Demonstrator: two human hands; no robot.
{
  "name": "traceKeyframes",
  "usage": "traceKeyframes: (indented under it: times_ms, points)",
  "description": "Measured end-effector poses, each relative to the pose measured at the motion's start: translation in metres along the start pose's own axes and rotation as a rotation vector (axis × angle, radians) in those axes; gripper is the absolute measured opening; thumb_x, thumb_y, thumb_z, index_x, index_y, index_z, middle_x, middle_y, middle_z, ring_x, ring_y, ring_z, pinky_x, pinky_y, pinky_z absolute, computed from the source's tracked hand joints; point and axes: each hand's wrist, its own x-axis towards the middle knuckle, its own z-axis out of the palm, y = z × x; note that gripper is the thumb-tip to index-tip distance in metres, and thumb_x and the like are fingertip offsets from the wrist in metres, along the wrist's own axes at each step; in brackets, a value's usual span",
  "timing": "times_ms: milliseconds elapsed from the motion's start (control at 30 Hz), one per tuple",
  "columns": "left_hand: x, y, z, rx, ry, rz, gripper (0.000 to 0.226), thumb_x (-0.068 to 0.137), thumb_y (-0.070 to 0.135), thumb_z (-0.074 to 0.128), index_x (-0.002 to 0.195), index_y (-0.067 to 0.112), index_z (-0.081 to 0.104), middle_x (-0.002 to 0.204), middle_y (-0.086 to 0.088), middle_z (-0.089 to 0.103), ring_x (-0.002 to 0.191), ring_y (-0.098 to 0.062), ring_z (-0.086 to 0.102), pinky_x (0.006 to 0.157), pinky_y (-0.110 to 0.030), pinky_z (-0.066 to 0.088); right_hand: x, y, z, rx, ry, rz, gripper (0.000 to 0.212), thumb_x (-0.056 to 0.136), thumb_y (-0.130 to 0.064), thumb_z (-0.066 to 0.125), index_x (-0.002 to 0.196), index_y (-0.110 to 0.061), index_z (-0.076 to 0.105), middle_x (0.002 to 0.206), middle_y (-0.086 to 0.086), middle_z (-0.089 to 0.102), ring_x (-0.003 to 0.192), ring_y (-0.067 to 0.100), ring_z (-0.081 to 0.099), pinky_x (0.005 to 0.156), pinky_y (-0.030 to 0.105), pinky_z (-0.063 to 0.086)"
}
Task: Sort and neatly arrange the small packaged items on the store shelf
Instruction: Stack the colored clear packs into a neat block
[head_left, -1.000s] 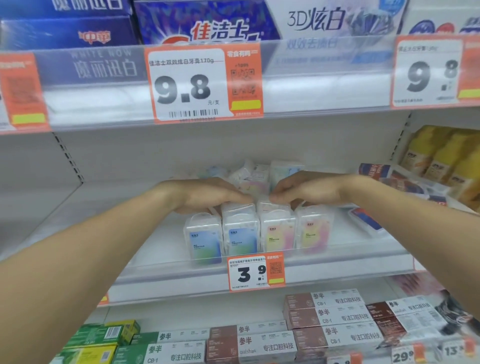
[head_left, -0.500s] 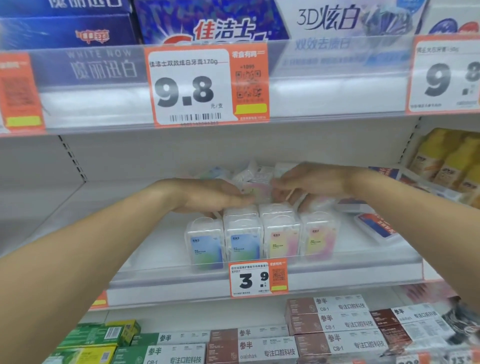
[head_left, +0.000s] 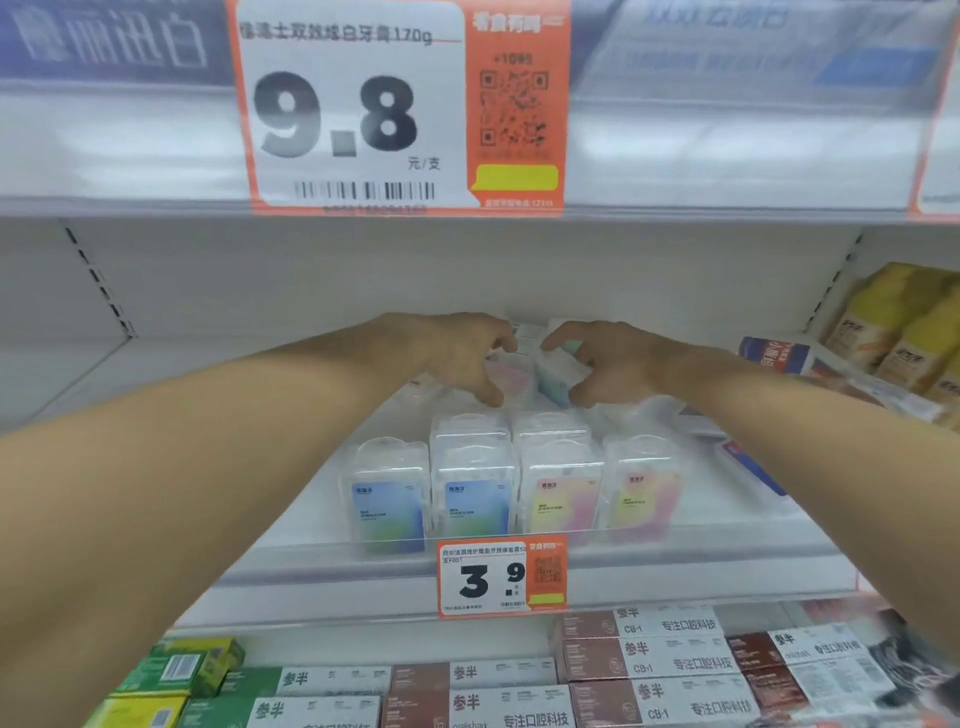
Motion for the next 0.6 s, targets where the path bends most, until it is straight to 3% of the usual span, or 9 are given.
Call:
traceKeyframes:
  times_ms: [100, 167, 200, 267, 333, 400, 467, 600]
  points:
    - [0.015, 0.0, 0.011, 0.203, -0.081, -0.028, 0.081, 0.075, 0.038, 0.079, 0.143, 0.023, 0.038, 0.139, -0.002, 0.046, 0.118, -0.024, 0.05, 0.093, -0.031, 0.046, -0.001, 0.01, -0.001, 0.158, 0.044, -0.03, 0.065, 0.071, -0.013, 0.076, 0.126, -0.038, 0.052, 0.11, 0.001, 0.06, 0.086, 0.022, 0.063, 0.073, 0.043, 0.061]
    - [0.019, 0.002, 0.015, 0.336, -0.059, -0.047, 0.069, 0.074, 0.045, 0.078, 0.13, 0.017, 0.051, 0.127, -0.007, 0.053, 0.109, -0.023, 0.05, 0.083, -0.034, 0.049, -0.005, 0.013, -0.005, 0.494, 0.106, -0.008, 0.05, 0.075, -0.007, 0.074, 0.119, -0.027, 0.06, 0.096, 0.003, 0.064, 0.073, 0.018, 0.06, 0.063, 0.033, 0.054]
    - [0.017, 0.001, 0.013, 0.342, -0.05, -0.066, 0.063, 0.073, 0.049, 0.077, 0.122, 0.015, 0.056, 0.12, -0.007, 0.054, 0.103, -0.022, 0.048, 0.071, -0.032, 0.048, -0.008, 0.013, -0.007, 0.687, 0.14, 0.021, 0.04, 0.078, -0.007, 0.071, 0.115, -0.021, 0.064, 0.093, 0.005, 0.065, 0.074, 0.019, 0.059, 0.066, 0.032, 0.05]
    - [0.009, -0.005, 0.004, 0.253, -0.001, -0.079, 0.062, 0.069, 0.054, 0.077, 0.113, 0.015, 0.057, 0.112, -0.005, 0.053, 0.098, -0.02, 0.048, 0.06, -0.029, 0.044, -0.015, 0.013, -0.012, 1.035, 0.144, 0.067, 0.019, 0.084, -0.012, 0.063, 0.102, -0.012, 0.068, 0.096, 0.01, 0.062, 0.082, 0.023, 0.056, 0.073, 0.034, 0.049]
    - [-0.007, -0.012, -0.009, 0.085, 0.108, -0.078, 0.071, 0.062, 0.056, 0.08, 0.115, 0.018, 0.052, 0.108, 0.001, 0.054, 0.092, -0.018, 0.053, 0.066, -0.03, 0.048, -0.025, 0.01, -0.016, 1.27, 0.059, 0.071, 0.01, 0.088, -0.018, 0.057, 0.093, -0.012, 0.064, 0.1, 0.014, 0.062, 0.089, 0.029, 0.061, 0.081, 0.042, 0.055]
    - [-0.032, -0.016, -0.022, -0.146, 0.238, -0.087, 0.076, 0.057, 0.054, 0.085, 0.115, 0.024, 0.045, 0.104, 0.008, 0.052, 0.085, -0.012, 0.056, 0.061, -0.028, 0.049, -0.034, 0.007, -0.02, 1.327, -0.008, 0.044, 0.019, 0.093, -0.022, 0.055, 0.103, -0.01, 0.064, 0.106, 0.017, 0.069, 0.094, 0.033, 0.07, 0.076, 0.046, 0.06]
    - [-0.059, -0.016, -0.029, -0.321, 0.338, -0.1, 0.078, 0.052, 0.052, 0.089, 0.112, 0.028, 0.045, 0.101, 0.013, 0.05, 0.082, -0.01, 0.059, 0.055, -0.024, 0.049, -0.043, 0.001, -0.021, 1.337, 0.008, 0.014, 0.025, 0.096, -0.027, 0.057, 0.112, -0.01, 0.065, 0.109, 0.014, 0.07, 0.088, 0.029, 0.073, 0.062, 0.036, 0.06]
    - [-0.099, -0.026, -0.029, -0.477, 0.638, -0.071, 0.062, 0.051, 0.049, 0.09, 0.102, 0.026, 0.062, 0.1, 0.009, 0.062, 0.091, -0.014, 0.06, 0.067, -0.021, 0.046, -0.064, -0.011, -0.023, 1.485, 0.077, -0.054, 0.015, 0.091, -0.02, 0.065, 0.105, -0.013, 0.066, 0.105, 0.008, 0.068, 0.086, 0.019, 0.069, 0.059, 0.028, 0.059]
